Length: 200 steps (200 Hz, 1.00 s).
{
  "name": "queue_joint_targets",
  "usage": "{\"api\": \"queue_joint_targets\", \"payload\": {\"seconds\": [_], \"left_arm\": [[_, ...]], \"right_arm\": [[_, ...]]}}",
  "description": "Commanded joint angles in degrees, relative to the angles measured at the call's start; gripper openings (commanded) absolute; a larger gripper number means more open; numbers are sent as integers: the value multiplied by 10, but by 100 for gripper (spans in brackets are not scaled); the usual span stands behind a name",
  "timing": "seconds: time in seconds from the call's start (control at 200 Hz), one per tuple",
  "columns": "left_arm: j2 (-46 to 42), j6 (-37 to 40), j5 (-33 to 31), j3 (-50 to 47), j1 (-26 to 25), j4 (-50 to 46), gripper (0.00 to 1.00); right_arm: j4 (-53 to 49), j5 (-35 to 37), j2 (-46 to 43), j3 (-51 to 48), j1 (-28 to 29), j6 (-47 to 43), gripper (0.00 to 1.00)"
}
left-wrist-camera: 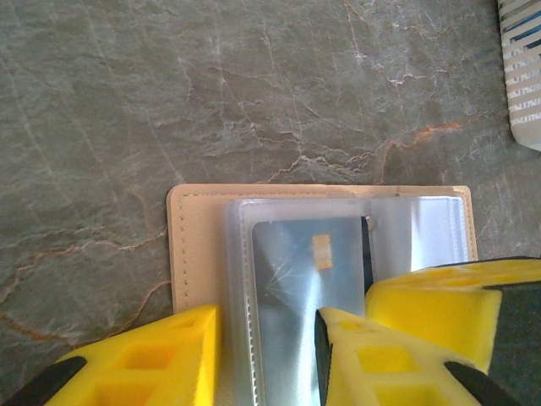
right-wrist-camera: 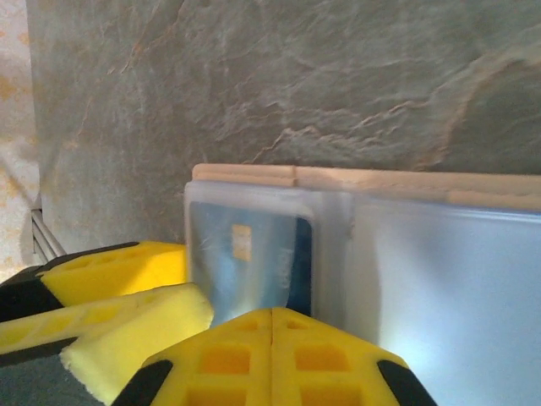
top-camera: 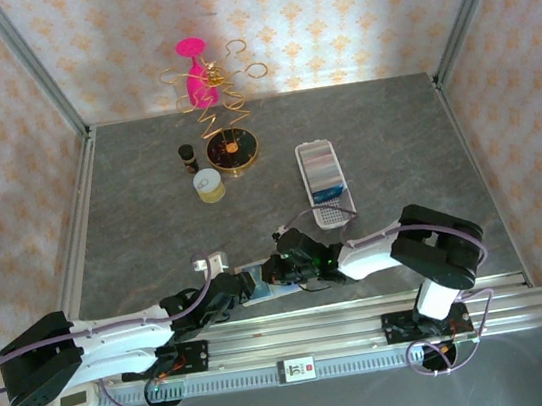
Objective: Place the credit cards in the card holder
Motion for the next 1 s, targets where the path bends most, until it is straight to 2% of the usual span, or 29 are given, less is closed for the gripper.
{"api": "queue_joint_targets", "payload": {"seconds": [0.0,0.075,0.225,0.34,0.551,0.996], "left_arm": [[-7,2,13,-13,-3,-21,35],[-18,1,8,-11,-3,-34,39],[-54,12,-26,21,-2,-119,47],[-80,10,-45,41,-1,-195,50],[-73,-18,-52,57,-1,-260,51],[13,-13,84,57,-2,-84,51]], "right_arm": [[39,-3,-7,-3,10,0,6],[47,5,-26,-8,10,-1,7],[-24,52,-57,-8,10,-22,7],[-78,90,-83,-8,10,-38,7],[-130,124,-79,-6,10,-55,8],[-79,111,-36,-38,10,-38,5]]}}
